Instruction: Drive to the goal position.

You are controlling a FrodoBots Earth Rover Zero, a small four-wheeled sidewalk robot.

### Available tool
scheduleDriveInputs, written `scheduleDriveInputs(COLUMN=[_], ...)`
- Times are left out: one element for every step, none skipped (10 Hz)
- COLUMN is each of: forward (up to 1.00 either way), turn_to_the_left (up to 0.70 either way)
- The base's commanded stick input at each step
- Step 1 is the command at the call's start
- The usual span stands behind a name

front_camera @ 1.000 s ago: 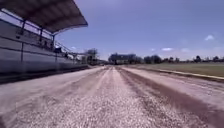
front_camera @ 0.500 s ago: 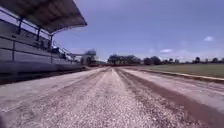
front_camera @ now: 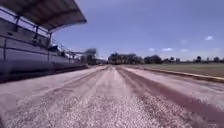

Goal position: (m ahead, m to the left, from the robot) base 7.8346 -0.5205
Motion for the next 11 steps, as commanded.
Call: scheduleDriveInputs(forward=[1.00,1.00,1.00,1.00,1.00,1.00,1.00,1.00,1.00,1.00,1.00], turn_to_the_left=[0.00,0.00,0.00,0.00,0.00,0.00,0.00,0.00,0.00,0.00,0.00])
